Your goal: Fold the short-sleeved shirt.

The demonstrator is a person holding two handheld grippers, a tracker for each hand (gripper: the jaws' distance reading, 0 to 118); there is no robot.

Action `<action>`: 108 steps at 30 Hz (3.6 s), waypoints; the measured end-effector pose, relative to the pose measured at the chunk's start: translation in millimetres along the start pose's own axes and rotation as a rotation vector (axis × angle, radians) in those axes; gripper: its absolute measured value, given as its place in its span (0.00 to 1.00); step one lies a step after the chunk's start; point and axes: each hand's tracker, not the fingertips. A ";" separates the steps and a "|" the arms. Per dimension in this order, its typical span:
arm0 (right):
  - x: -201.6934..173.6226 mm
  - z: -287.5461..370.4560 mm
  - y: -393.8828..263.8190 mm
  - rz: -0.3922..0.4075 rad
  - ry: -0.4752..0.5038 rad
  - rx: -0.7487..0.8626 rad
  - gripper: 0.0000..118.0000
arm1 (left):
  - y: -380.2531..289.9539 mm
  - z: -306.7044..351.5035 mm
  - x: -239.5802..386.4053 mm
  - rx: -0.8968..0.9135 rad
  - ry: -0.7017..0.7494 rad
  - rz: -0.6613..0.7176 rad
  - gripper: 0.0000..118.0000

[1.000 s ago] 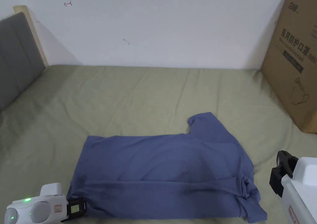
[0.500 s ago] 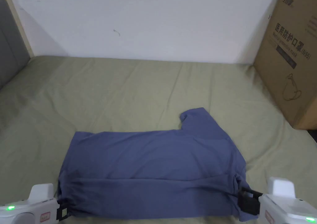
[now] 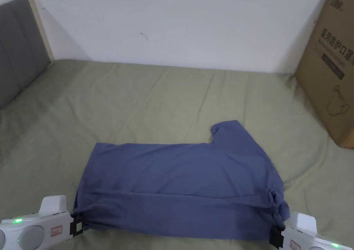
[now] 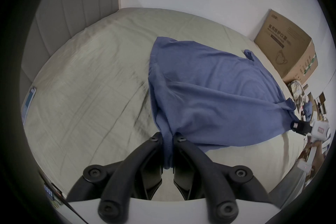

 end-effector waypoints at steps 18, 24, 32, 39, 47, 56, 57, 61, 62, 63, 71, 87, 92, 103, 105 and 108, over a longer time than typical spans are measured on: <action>6.2 66.2 -108.4 -0.129 0.003 -0.148 0.10 | -95.3 30.7 -26.6 -0.099 0.049 0.034 0.06; 2.7 73.8 -111.3 -0.198 0.000 -0.111 0.12 | -95.8 30.7 -15.6 -0.100 0.084 0.053 0.14; -21.5 148.8 -44.2 -0.076 0.011 0.133 0.66 | -44.1 109.1 3.3 0.130 -0.113 0.210 0.76; -64.1 240.8 24.9 0.068 0.005 0.550 0.66 | 7.3 196.3 61.5 0.538 -0.061 -0.009 0.83; -95.7 272.1 35.8 0.178 -0.078 0.751 0.36 | 2.8 221.1 105.3 0.773 0.040 -0.156 0.33; -105.3 264.9 37.8 0.218 -0.064 0.764 0.00 | 5.2 201.8 106.2 0.719 -0.021 -0.196 0.00; -105.5 262.7 40.1 0.218 -0.062 0.763 0.00 | 9.3 197.4 104.1 0.704 -0.026 -0.195 0.00; -103.6 249.1 50.9 0.204 -0.045 0.744 0.00 | 36.5 170.2 92.1 0.614 -0.054 -0.178 0.00; -102.7 244.8 53.5 0.207 -0.050 0.739 0.00 | 45.1 160.4 88.0 0.590 -0.058 -0.171 0.00; -102.5 239.4 57.4 0.214 -0.055 0.732 0.00 | 55.8 147.7 82.7 0.559 -0.066 -0.161 0.00; -94.4 191.0 89.7 0.216 -0.068 0.670 0.00 | 138.4 25.3 41.9 0.274 -0.082 -0.076 0.00; -72.3 99.9 121.4 0.207 -0.147 0.519 0.00 | 149.6 -165.8 7.8 -0.162 0.102 -0.039 0.45; -59.4 76.1 127.5 0.191 -0.134 0.452 0.00 | 147.2 -153.0 20.3 -0.103 0.078 -0.115 0.03; -17.6 -74.0 187.5 0.125 -0.091 0.076 0.85 | 138.9 -57.4 41.0 0.090 -0.028 -0.171 0.02; -14.5 -104.2 192.1 0.147 -0.118 -0.009 0.84 | 139.2 -46.2 42.6 0.108 -0.036 -0.169 0.02; -14.3 -140.7 189.7 0.155 -0.121 -0.097 0.75 | 139.8 -41.1 41.3 0.117 -0.051 -0.157 0.02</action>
